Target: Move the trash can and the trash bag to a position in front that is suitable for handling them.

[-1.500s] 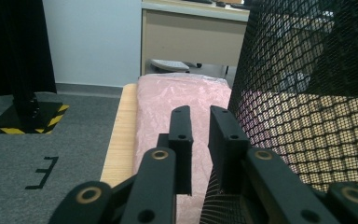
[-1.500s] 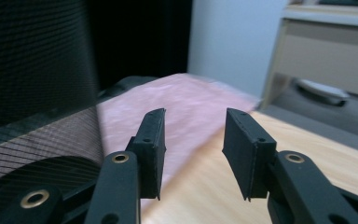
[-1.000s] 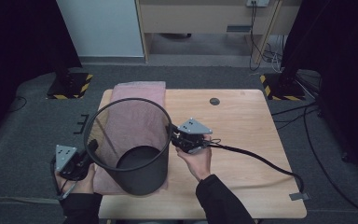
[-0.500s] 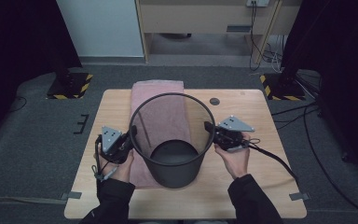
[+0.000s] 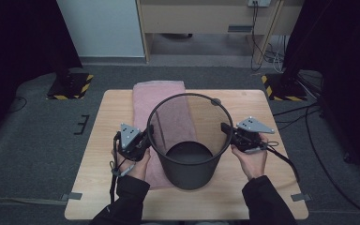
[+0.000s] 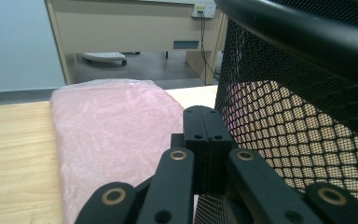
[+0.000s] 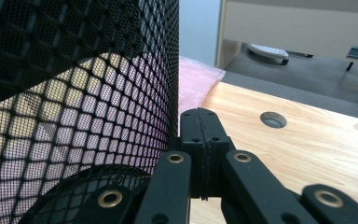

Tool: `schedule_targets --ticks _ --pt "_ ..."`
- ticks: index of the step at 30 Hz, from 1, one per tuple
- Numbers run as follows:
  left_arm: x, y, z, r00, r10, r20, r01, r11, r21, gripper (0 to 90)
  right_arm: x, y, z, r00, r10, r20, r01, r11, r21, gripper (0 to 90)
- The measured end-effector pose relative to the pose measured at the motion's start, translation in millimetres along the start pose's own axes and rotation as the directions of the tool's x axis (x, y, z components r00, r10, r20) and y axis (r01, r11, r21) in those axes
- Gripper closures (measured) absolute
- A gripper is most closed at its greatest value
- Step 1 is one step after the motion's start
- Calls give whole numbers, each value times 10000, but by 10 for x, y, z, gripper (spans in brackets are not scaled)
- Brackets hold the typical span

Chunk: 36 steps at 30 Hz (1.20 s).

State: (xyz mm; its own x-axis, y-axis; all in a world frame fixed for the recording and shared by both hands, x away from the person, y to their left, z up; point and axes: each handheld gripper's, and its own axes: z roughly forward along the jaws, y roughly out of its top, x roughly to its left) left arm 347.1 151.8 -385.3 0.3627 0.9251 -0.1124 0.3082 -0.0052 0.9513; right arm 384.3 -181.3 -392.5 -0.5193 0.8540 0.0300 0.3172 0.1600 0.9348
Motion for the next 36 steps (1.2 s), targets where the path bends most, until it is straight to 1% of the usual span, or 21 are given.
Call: schedule_targets --ticks 5,7,8,9,14,17,18,20,21,23,24,25,26,27,28,29,30,32,33,35,36 --pt "-81 40 153 9996 -114 256 113 9999 41 900 -146 15 -28 9996 127 253 -126 9999 -55 900" --pt "-123 60 204 9995 -52 299 50 10000 68 900 -207 25 -43 9992 138 368 -133 9998 -134 900" --pt "-145 66 229 9995 -48 327 46 10000 67 900 -235 33 -51 9988 267 410 -259 9995 -180 900" --pt "-165 70 253 9995 13 319 -16 10000 91 900 -267 35 -61 9985 329 444 -311 9987 -413 900" --pt "-227 72 316 9987 212 468 -213 9998 11 898 -388 -24 -66 9978 518 404 -497 9974 -527 900" --pt "-226 78 324 9973 288 674 -291 9996 30 897 -415 -68 -70 9977 576 356 -557 9971 -524 900" --pt "-198 81 324 9964 486 694 -490 9988 45 862 -435 -111 -70 9969 716 319 -692 9950 -718 866" --pt "-177 78 324 9957 497 787 -499 9988 14 789 -467 -140 -77 9952 919 350 -885 9922 -877 791" --pt "-101 55 307 9946 621 830 -634 9979 139 747 -477 -150 -85 9948 950 358 -914 9915 -924 751" --pt "31 -8 258 9947 830 604 -857 9954 424 716 -488 -176 -111 9949 939 376 -899 9913 -961 700" --pt "112 -56 233 9962 729 474 -755 9955 574 692 -504 -199 -123 9959 805 408 -760 9920 -1005 664" --pt "201 -112 208 9971 693 318 -716 9946 757 662 -507 -224 -134 9948 929 422 -878 9901 -1092 629" --pt "288 -176 182 9978 638 153 -649 9933 951 637 -522 -255 -140 9951 884 439 -827 9896 -1174 603" --pt "288 -176 182 9978 638 153 -649 9933 951 608 -522 -255 -140 9951 884 439 -827 9896 -1174 603" --pt "391 -265 148 9987 502 -59 -492 9920 1162 608 -536 -284 -141 9954 859 418 -805 9898 -1172 576" --pt "519 -395 100 9988 347 -351 -292 9889 1455 571 -558 -331 -144 9963 778 376 -736 9919 -1032 534" --pt "577 -469 78 9987 197 -465 -122 9876 1565 551 -566 -351 -145 9966 743 344 -706 9927 -975 524" --pt "651 -601 51 9984 -77 -558 174 9843 1755 518 -576 -385 -148 9971 671 358 -638 9941 -875 514" --pt "665 -655 45 9984 -69 -554 174 9814 1912 505 -575 -397 -146 9970 695 351 -661 9937 -903 508" --pt "667 -705 47 9984 -41 -569 155 9794 2014 479 -570 -413 -149 9967 729 349 -698 9941 -831 492" --pt "663 -791 64 9981 90 -610 52 9735 2285 468 -569 -420 -148 9971 682 345 -651 9944 -838 486"
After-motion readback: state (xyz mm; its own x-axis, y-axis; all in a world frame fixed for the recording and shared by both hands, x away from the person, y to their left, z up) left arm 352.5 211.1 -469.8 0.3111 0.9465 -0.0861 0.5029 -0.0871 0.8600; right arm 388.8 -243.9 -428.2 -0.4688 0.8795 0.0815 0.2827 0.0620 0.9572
